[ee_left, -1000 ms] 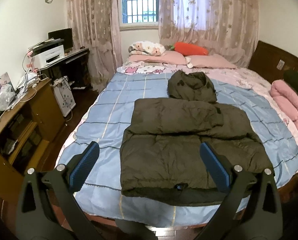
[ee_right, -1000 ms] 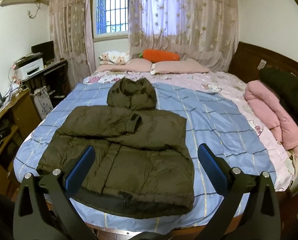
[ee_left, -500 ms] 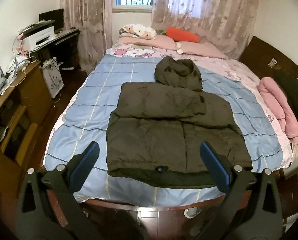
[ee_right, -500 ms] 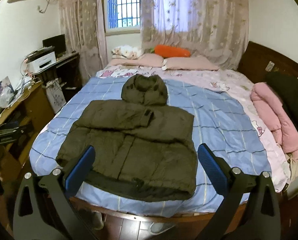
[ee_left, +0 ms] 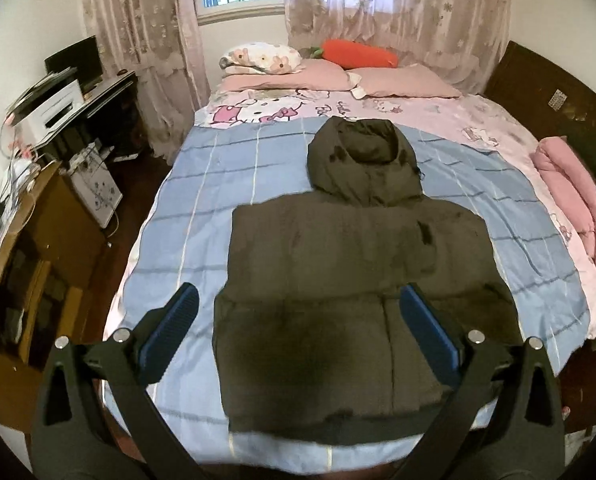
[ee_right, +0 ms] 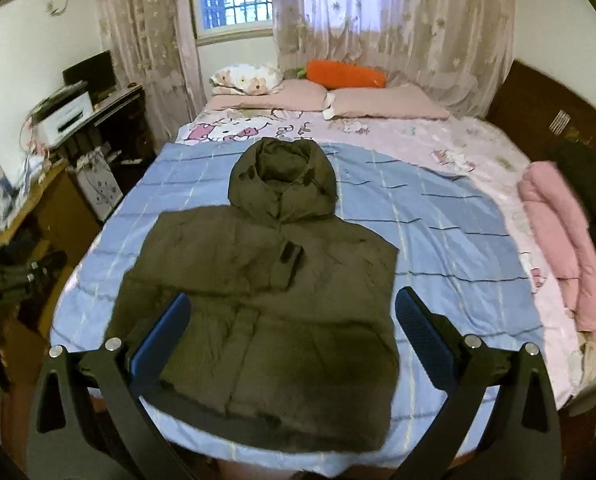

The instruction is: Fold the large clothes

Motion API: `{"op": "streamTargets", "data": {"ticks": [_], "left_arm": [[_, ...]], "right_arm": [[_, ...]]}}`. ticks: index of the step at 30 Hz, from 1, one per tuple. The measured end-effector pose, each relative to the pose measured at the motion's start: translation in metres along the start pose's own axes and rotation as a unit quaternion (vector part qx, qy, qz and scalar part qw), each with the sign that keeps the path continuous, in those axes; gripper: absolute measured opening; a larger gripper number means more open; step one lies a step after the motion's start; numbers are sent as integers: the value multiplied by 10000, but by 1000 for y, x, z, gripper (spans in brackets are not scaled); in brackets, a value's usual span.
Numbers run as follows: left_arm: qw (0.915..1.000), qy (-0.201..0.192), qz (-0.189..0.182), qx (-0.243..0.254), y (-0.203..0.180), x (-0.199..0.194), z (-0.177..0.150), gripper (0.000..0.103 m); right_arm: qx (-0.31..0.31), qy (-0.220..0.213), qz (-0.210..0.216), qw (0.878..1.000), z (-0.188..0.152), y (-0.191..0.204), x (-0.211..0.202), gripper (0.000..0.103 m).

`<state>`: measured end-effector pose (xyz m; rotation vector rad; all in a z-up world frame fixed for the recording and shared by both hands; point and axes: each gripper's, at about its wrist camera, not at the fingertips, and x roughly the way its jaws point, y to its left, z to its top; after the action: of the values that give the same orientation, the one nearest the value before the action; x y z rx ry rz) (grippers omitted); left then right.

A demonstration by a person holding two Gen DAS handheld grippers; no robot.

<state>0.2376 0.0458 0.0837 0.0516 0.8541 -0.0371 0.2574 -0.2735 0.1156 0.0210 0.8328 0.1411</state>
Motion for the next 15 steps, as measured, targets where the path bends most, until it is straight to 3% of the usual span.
{"op": "streamTargets", "data": {"ticks": [4, 6, 10, 15], "left_arm": [[9998, -148, -113, -28, -5, 27, 34, 101], [9987, -233, -385, -234, -4, 36, 39, 101], [9930, -465, -925, -561, 0, 56, 29, 101], [9900, -1021, -854, -464, 4, 79, 18, 101]], "right_arm": [[-28, 99, 60, 9999, 55, -4, 50, 102], [-32, 128, -11, 9999, 76, -4, 75, 102], [-121, 268, -187, 9994, 111, -2, 139, 102], [-212, 498, -382, 9978, 147, 2, 219, 102]]}}
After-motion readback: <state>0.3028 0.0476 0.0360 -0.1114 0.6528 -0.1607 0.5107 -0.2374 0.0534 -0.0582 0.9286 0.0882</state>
